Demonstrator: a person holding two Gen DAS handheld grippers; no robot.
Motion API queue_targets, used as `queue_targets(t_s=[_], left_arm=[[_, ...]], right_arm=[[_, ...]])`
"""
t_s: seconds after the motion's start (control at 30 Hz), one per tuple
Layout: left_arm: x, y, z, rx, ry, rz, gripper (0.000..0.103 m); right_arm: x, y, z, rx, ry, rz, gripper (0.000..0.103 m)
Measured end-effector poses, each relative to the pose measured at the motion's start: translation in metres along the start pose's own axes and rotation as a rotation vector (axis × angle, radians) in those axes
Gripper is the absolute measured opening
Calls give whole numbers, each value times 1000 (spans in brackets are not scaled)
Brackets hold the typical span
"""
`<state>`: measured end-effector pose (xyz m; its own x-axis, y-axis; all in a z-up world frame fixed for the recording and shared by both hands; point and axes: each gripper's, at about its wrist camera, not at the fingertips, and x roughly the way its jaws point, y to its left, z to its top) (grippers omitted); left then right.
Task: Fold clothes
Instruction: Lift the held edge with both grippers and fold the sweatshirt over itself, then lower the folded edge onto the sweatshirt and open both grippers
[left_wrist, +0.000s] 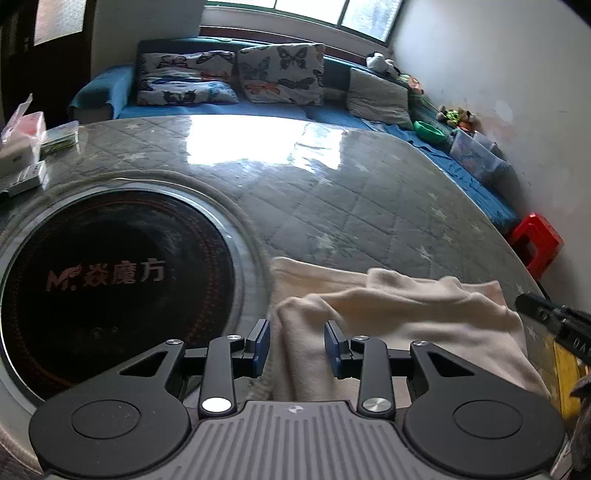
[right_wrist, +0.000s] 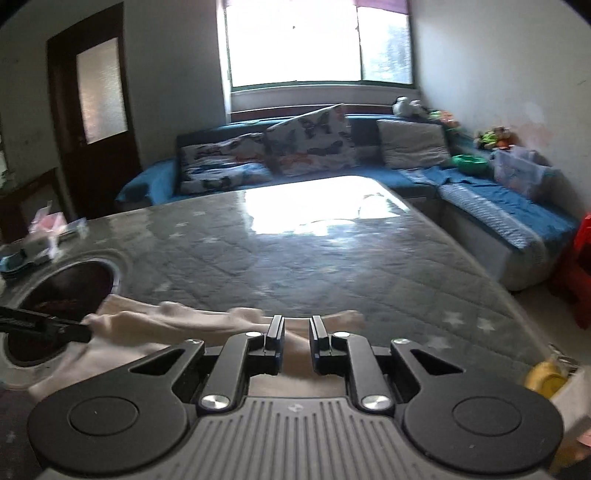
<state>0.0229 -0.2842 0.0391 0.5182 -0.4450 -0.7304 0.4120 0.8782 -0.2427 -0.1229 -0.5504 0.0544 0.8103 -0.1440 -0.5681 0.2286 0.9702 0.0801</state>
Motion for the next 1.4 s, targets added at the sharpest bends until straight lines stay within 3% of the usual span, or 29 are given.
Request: queue_targets(t_s=[0.23, 0.47, 0.67, 0.77, 0.97, 1.4], left_arm=[[0, 4, 3, 9, -8, 6, 39], [3, 5, 4, 32, -12, 0, 42], [6, 7, 2, 36, -4, 5, 45], [7, 9, 0, 33, 2, 9, 46], [0, 6, -5, 48, 1, 15, 53], [-26, -1, -26, 94, -24, 28, 73]], right_arm=[[41, 36, 5, -53, 74, 90, 23], [75, 48, 8, -70, 100, 61, 27], [71, 52, 10, -73, 80, 68, 28], [61, 60, 9, -94, 71, 103, 38], [72, 72, 2, -119, 96, 100, 44], [40, 79, -7, -117, 58, 99, 82]])
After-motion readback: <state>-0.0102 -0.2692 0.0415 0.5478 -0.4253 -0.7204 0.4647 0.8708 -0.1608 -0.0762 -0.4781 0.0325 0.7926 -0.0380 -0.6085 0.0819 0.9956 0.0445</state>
